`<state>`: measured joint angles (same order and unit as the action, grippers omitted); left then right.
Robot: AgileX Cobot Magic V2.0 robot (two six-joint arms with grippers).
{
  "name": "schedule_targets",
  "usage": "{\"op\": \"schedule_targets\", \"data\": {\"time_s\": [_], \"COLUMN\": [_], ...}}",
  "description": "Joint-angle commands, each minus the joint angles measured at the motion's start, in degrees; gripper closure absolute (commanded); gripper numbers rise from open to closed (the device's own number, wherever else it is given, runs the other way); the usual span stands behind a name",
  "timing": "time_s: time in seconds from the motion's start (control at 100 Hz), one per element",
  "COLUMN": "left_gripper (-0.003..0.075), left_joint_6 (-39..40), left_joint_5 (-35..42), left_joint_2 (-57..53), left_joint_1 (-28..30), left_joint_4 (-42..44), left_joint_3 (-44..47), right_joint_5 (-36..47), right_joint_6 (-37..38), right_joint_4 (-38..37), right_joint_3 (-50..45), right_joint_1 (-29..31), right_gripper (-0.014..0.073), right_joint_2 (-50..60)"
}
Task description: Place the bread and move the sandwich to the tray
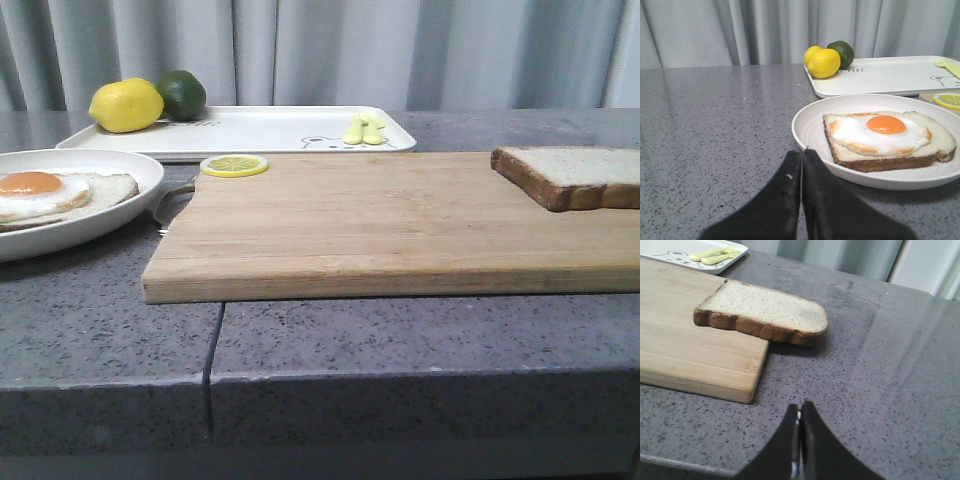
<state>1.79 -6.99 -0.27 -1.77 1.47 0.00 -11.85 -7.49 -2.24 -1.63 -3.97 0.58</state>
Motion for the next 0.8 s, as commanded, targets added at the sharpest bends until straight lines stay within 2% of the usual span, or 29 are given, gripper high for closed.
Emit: {"op": "schedule_targets", "data": {"time_s": [0.0, 0.52, 0.79], "left_gripper": [0.074, 0.074, 0.074], "left_joint_6": [0.1, 0.1, 0.1], "left_joint_5": [4.32, 4.32, 4.69], "left_joint_2": [-1.8, -1.8, -1.8], "left_joint_1": [0.22, 0.22, 0.22], "left_joint_4": [0.0, 0.0, 0.0], "left_joint_3": [0.86, 0.86, 0.86], "right_joint_5": [4.83, 4.89, 9.66], "right_joint_6": [-0.14, -0.24, -0.25], "right_joint_4": [-0.65, -0.72, -0.72], "right_joint_3": [-0.09, -0.09, -0.05], "right_joint_1": [-0.03, -0.03, -0.03], "right_gripper": [0.0661, 0.0661, 0.0661], "right_joint_2": [1.17, 1.17, 1.17]}}
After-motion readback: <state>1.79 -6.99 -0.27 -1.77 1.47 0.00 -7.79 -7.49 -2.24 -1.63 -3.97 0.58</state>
